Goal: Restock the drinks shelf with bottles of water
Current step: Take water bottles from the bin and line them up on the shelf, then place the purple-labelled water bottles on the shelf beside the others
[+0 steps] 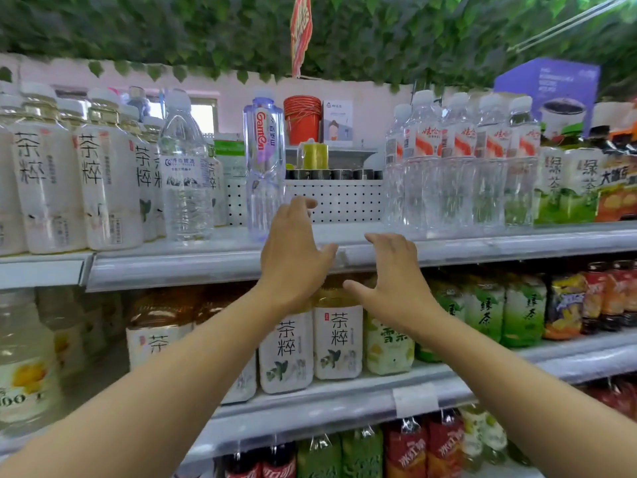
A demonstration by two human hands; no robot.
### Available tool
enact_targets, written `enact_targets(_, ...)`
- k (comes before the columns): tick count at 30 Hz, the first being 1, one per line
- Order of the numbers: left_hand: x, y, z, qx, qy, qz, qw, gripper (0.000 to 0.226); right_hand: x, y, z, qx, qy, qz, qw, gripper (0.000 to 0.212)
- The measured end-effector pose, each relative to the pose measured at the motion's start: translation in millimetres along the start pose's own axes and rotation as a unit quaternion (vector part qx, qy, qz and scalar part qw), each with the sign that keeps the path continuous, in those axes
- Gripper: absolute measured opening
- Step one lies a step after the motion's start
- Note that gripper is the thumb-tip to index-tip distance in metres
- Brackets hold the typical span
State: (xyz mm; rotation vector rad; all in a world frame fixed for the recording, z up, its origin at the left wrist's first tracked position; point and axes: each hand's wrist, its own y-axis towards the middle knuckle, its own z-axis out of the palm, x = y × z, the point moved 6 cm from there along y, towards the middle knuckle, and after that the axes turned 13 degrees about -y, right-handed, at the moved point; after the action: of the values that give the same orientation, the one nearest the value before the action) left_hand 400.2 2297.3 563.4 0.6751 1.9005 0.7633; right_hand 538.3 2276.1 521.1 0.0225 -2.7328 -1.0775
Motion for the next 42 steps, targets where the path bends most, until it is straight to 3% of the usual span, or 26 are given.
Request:
enact_targets(8, 27.5, -87.7, 67.9, 0.154, -0.111, -0.122, 0.974, 0.049, -40.9, -77.0, 15.9, 0.045, -0.046, 0.054, 0.996, 0.076)
enact_targets(15, 93.4, -191.5, 128.1, 0.297, -0.065, -0.268, 0.914, 0.041, -85.4, -173.1, 76.3, 0.165, -0.059, 0.085, 0.981, 0.075)
enact_targets(23, 145.6, -306.5, 174.9, 0.358, -0.035, -0.382, 0.851, 0.046, -145.3, -281.4, 158.6, 0.326, 0.004, 0.108, 0.939, 0.077)
enact_targets(29, 167.5, -399.5, 207.9, 0.344, -0.028, -0.473, 0.811, 0.043, -188.1, -365.0, 210.2, 0.423, 0.029, 0.112, 0.899, 0.075)
enact_targets(42, 226.7, -556.1, 263.6, 0.344, -0.007, -0.572, 0.745, 0.041, -241.2, -505.4, 304.8, 0.515, 0.036, 0.146, 0.844, 0.065)
